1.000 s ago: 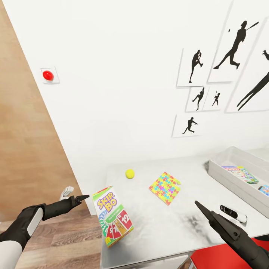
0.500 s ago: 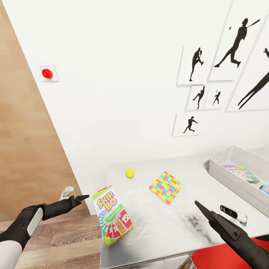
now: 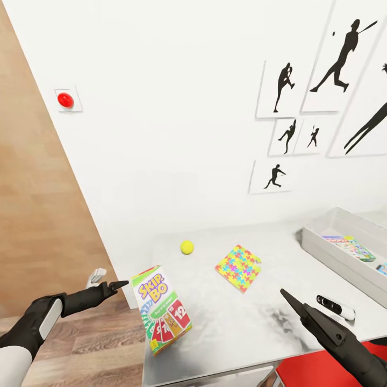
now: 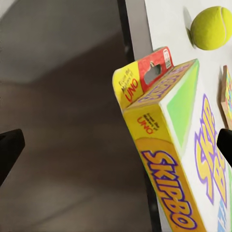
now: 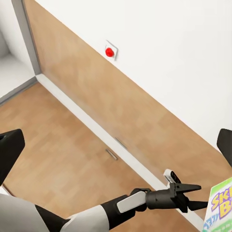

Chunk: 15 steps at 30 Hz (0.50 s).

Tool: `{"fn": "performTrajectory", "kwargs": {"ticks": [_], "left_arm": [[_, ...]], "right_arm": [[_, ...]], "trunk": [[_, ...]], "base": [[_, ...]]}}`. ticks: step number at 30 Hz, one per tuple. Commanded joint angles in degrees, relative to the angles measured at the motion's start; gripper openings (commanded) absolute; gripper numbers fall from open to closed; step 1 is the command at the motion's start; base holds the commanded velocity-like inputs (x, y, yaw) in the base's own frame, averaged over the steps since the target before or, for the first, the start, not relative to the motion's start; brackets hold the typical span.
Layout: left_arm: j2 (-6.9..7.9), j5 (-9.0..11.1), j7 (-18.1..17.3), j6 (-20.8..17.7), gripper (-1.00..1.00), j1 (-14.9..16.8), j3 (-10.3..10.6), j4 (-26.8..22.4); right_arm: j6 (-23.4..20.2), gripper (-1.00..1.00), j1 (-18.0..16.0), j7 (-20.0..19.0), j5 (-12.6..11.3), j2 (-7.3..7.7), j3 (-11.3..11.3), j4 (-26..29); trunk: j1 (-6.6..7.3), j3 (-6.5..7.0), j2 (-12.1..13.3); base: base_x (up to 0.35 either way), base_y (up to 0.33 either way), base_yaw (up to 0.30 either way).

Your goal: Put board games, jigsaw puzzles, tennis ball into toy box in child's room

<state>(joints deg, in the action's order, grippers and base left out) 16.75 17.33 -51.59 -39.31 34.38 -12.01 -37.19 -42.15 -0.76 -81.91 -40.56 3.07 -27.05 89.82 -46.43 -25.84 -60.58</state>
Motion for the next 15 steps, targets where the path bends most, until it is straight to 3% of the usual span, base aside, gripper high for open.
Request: {"fn": "performTrajectory", "kwargs": {"ticks": [1,10,15], "left_arm": [[-0.01,0.17,-0.09,-0.35,1.0,0.03,-0.06,0.01],[-0.1,0.16,-0.09,-0.33,1.0,0.02,0.05,0.01],[-0.08,0.16,-0.09,-0.33,1.0,0.0,0.06,0.01]], "right_arm": [[-0.56,1.0,-0.03,-0.09,-0.14,0.01,-0.02,0.01],[-0.56,1.0,-0.03,-0.09,-0.14,0.01,-0.02,0.02],[-0.56,1.0,-0.03,-0.09,-0.14,0.01,-0.02,0.03]], "trunk": [[0.0,-0.06,-0.04],[0.0,-0.06,-0.04],[0.0,-0.06,-0.04]], "base": [[0.0,0.0,0.0],[0.0,-0.001,0.0],[0.0,-0.149,0.0]]}}
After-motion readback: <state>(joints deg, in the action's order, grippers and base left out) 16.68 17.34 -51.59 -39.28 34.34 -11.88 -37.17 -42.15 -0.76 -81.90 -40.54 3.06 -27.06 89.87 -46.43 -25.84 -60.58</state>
